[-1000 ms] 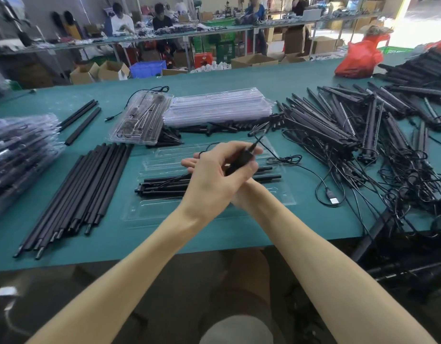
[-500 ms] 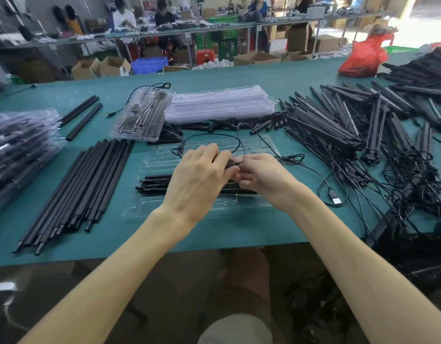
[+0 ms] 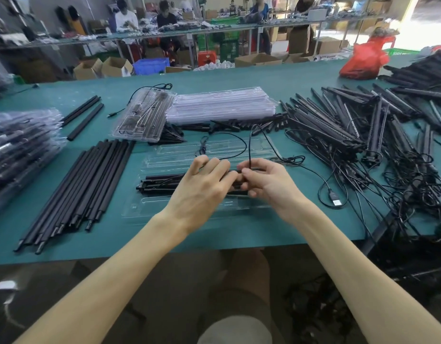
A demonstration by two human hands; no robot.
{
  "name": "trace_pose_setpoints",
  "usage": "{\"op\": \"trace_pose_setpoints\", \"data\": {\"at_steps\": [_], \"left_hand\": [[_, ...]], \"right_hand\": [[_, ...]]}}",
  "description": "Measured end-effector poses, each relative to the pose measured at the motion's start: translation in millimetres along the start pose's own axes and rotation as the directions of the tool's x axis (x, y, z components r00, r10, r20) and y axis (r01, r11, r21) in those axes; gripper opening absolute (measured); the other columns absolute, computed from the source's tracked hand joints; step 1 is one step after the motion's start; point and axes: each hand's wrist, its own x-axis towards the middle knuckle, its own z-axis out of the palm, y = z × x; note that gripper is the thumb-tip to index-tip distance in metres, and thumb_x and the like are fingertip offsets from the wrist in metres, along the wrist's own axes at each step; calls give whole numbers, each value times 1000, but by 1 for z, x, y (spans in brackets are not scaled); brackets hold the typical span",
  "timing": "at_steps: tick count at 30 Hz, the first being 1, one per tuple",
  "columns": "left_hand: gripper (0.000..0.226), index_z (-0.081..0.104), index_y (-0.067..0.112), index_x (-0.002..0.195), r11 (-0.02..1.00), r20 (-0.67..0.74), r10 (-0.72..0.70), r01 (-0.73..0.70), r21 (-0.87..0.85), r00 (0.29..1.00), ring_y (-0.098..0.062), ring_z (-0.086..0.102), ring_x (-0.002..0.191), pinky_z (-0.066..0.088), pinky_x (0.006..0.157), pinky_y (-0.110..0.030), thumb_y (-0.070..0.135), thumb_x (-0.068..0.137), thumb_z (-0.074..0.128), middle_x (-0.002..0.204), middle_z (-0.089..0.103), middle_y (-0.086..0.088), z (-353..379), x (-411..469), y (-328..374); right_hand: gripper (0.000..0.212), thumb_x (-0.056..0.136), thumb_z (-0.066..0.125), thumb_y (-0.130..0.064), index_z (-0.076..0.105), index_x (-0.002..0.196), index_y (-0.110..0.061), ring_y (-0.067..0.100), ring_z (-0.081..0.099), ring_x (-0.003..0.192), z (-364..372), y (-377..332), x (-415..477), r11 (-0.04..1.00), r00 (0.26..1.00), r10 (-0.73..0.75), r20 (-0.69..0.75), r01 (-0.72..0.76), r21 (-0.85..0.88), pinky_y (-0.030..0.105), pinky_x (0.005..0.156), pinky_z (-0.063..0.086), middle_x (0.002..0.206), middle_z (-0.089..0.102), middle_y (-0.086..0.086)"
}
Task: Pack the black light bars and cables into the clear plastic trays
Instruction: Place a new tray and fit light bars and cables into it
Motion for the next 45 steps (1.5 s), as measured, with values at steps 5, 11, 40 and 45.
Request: {"op": "trace_pose_setpoints", "data": {"at_steps": [5, 11, 40, 45], "left_hand": [[24, 65, 8, 112, 947, -58, -231, 211, -241, 971, -21, 54, 85, 42, 86, -36, 28, 99, 60, 97, 61, -5, -1, -1, -5], [18, 58, 18, 105, 164, 232, -729, 493, -854, 644, -16, 67, 72, 55, 72, -32, 35, 99, 62, 84, 65, 1, -3, 10, -6], [28, 48, 12, 93, -519, 634, -609, 365, -773, 476, -13, 38, 41, 38, 39, -26, 37, 105, 50, 78, 55, -1, 10, 21, 6], [27, 49, 10, 97, -471, 620, -642, 407, -783, 450, -16, 45, 44, 46, 43, -30, 36, 105, 51, 75, 57, -1, 18, 17, 0]], "right_hand": [[15, 98, 63, -9, 70, 111, -7, 12, 57, 70, 8, -17, -5, 971, 969, -234, -83, 237, 19, 24, 57, 44, 90, 70, 7], [31, 99, 59, -9, 67, 125, -24, 10, 63, 112, 10, -34, -1, 907, 908, -405, -109, 384, -174, 26, 87, 56, 122, 69, -4], [39, 96, 52, -2, 59, 131, -18, 34, 46, 118, -54, -28, 47, 263, 861, -402, -311, -217, -940, 37, 83, 41, 130, 49, 16], [36, 96, 49, 0, 61, 129, -11, 39, 39, 126, -66, -27, 47, 117, 928, -194, -319, -301, -946, 45, 96, 42, 132, 54, 20]]}}
